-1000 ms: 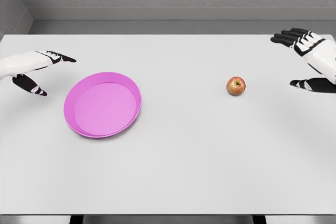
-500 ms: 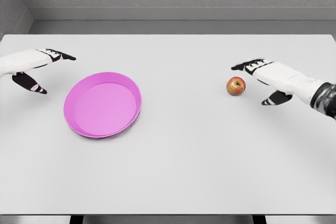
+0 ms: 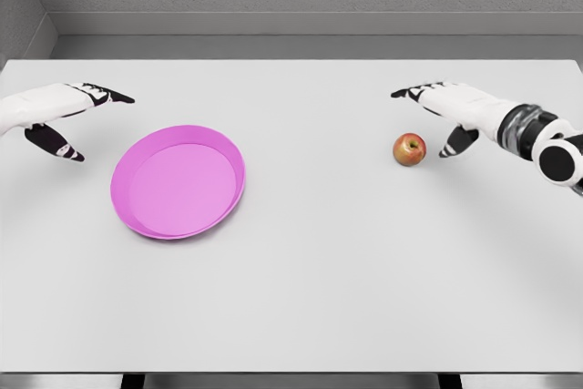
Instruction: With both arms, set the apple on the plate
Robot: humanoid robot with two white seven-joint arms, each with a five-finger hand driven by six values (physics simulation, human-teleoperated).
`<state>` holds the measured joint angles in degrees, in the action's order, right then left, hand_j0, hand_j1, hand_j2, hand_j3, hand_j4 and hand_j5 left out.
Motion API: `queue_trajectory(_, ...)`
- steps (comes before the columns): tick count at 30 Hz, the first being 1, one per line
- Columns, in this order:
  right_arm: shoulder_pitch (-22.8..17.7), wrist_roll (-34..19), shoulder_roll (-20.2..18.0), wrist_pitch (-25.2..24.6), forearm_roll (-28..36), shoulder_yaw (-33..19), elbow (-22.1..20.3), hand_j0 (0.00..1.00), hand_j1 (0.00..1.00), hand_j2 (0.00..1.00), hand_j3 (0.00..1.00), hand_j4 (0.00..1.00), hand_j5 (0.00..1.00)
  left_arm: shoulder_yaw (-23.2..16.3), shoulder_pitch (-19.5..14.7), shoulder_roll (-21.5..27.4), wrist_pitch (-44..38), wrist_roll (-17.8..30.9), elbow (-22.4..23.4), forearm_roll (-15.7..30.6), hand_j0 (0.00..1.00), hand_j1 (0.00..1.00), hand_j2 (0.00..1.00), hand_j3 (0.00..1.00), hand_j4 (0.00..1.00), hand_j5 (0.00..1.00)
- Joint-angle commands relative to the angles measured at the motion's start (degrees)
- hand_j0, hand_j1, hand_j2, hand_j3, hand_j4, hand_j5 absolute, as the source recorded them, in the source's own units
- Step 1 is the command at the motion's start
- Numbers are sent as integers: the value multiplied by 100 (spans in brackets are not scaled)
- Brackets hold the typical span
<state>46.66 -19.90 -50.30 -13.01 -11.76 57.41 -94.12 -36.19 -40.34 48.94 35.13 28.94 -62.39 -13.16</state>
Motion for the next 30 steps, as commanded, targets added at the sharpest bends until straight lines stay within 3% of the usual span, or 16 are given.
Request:
queue_trajectory(1, 53, -32, 161, -88, -2, 322, 298, 100, 100, 100, 100, 100, 100, 6, 0, 2, -13, -3, 17, 33, 100, 100, 100, 100, 100, 100)
queue_trajectory(21, 97, -32, 170, -35, -2, 675, 237, 99, 99, 99, 99, 99, 99, 15, -17, -7, -13, 6, 43, -55, 100, 100, 100, 100, 100, 100)
queue_trajectory(22, 97, -32, 170, -35, -2, 675, 237, 89, 89, 89, 89, 89, 89, 15, -17, -7, -13, 6, 43, -55, 100, 100, 100, 100, 100, 100)
queue_trajectory(23, 97, -32, 161, -18, -2, 675, 228, 67, 67, 67, 67, 67, 67, 15, -17, -7, -13, 6, 43, -64, 100, 100, 100, 100, 100, 100)
queue_trajectory(24, 97, -32, 161, -18, -2, 675, 228, 57, 57, 57, 57, 57, 57, 15, -17, -7, -13, 6, 43, -64, 100, 100, 100, 100, 100, 100)
queue_trajectory(30, 97, -32, 161, -26, -2, 771, 237, 56, 56, 56, 56, 56, 56, 15, -17, -7, -13, 6, 43, -55, 100, 100, 100, 100, 100, 100)
